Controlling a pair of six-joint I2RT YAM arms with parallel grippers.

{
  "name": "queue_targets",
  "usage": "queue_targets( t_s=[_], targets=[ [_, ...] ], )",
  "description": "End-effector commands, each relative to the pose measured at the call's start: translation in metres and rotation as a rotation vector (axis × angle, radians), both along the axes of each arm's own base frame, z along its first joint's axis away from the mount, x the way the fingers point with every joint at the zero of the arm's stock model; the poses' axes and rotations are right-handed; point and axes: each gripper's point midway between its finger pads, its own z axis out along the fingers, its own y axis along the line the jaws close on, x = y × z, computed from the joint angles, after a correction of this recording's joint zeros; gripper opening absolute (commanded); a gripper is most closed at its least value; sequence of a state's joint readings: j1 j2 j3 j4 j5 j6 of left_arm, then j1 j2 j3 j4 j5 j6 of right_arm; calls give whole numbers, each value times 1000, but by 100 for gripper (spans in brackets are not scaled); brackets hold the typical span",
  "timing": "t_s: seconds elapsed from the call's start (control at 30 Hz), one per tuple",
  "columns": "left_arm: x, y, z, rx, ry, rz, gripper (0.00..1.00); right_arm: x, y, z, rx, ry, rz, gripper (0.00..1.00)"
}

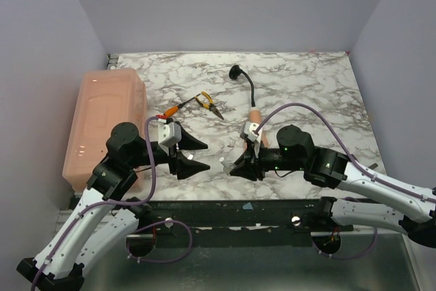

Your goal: Paint the nails

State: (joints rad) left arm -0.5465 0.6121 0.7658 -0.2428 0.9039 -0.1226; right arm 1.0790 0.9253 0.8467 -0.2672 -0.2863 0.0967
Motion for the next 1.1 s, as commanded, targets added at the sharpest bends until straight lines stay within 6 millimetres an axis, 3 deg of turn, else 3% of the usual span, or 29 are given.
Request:
queue_targets(
  t_s=[0.0, 0.3, 0.77, 1.07],
  targets=[
    [-6, -2, -4, 11, -43, -68, 62, -19, -3, 3, -64, -6, 133, 0],
    [-11, -5, -12, 28, -21, -126, 61, -29, 11, 10, -21, -58, 264, 0],
    [-26, -2, -17, 22, 4, -185, 57, -14, 34, 21, -34, -97, 278, 0],
    [-23, -3, -21, 22, 30, -159, 52, -18, 42, 24, -26, -83, 319, 0]
  ],
)
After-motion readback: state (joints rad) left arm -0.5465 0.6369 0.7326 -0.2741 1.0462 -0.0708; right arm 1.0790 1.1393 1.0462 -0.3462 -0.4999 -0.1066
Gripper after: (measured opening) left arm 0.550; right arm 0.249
